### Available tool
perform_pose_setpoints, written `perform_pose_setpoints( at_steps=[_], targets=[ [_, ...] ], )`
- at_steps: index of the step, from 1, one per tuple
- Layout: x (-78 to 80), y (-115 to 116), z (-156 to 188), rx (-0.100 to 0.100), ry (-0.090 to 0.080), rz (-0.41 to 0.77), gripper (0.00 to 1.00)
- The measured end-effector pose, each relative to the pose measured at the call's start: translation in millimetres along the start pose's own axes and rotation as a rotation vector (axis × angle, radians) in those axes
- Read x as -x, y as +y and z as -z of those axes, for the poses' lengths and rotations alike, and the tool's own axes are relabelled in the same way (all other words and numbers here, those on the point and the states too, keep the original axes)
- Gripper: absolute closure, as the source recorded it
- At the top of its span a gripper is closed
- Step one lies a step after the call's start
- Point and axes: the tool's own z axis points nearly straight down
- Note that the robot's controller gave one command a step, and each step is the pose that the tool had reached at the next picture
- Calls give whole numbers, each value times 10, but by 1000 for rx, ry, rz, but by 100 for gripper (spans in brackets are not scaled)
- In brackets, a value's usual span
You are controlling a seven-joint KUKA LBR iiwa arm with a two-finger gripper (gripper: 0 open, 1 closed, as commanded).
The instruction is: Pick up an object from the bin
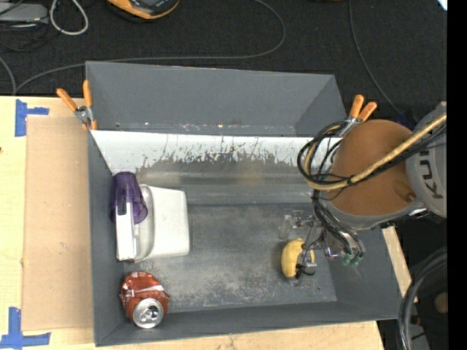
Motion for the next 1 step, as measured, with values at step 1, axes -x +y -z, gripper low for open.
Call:
perform_pose_setpoints(
  at_steps=[1],
  targets=[
    [17, 1, 44, 0, -9, 2, 0]
  ],
)
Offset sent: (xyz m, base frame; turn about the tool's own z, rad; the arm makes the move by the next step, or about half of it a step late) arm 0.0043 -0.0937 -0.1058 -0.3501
